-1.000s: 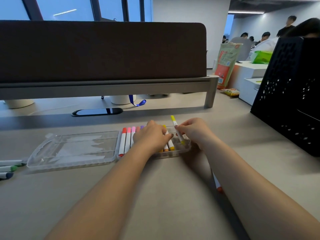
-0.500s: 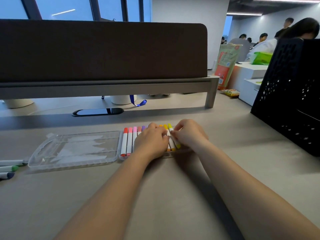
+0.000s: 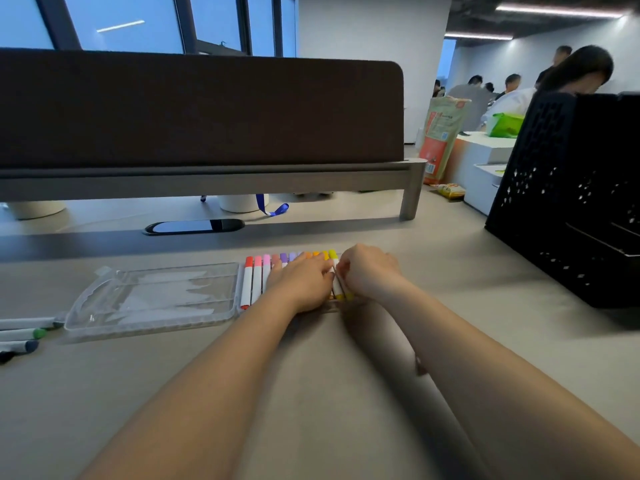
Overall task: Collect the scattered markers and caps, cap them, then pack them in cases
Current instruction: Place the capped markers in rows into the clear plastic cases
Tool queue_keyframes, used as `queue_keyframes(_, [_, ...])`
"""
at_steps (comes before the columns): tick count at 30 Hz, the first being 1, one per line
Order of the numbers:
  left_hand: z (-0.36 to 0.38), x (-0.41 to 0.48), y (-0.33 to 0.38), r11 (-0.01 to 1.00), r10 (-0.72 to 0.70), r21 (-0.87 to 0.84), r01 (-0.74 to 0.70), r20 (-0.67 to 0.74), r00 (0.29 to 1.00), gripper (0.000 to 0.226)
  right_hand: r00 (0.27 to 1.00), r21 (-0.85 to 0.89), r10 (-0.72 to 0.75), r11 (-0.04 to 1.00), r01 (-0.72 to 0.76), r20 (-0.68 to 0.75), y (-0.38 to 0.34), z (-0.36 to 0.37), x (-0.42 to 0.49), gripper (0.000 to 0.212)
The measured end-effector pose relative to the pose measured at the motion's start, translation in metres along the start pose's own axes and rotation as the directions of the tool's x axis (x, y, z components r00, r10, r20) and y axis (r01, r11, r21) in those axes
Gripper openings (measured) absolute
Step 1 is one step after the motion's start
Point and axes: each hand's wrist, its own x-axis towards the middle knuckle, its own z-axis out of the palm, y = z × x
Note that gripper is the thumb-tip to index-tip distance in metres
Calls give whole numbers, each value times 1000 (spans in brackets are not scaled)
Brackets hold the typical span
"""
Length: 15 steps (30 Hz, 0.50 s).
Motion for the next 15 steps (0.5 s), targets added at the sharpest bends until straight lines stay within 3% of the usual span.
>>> queue_keyframes(2, [-3,-7,4,1000,-12,-7,12,-13,1000,38,1000,82,-6,997,5,17,7,-5,-7,26])
queue_keyframes(6, [-4,-27,12,987,-101,-144,71,-214,972,29,988,397,94,917,-36,-126,37,-22,-32,15])
queue_keyframes(8, [-4,-39,23,982,-84,-185,34,-273,958,29,986,360,148,926,-112,-74,52,-29,-50,11])
queue_keyframes(11, [1,-53,43,984,-20,-175,-28,-265,964,26,974,186,213,957,-223,71,62,-35,-77,27])
queue_keyframes(15, [9,-64,52,978,-34,-209,-17,-239,970,28,968,108,225,965,-238,113,63,-34,-98,32])
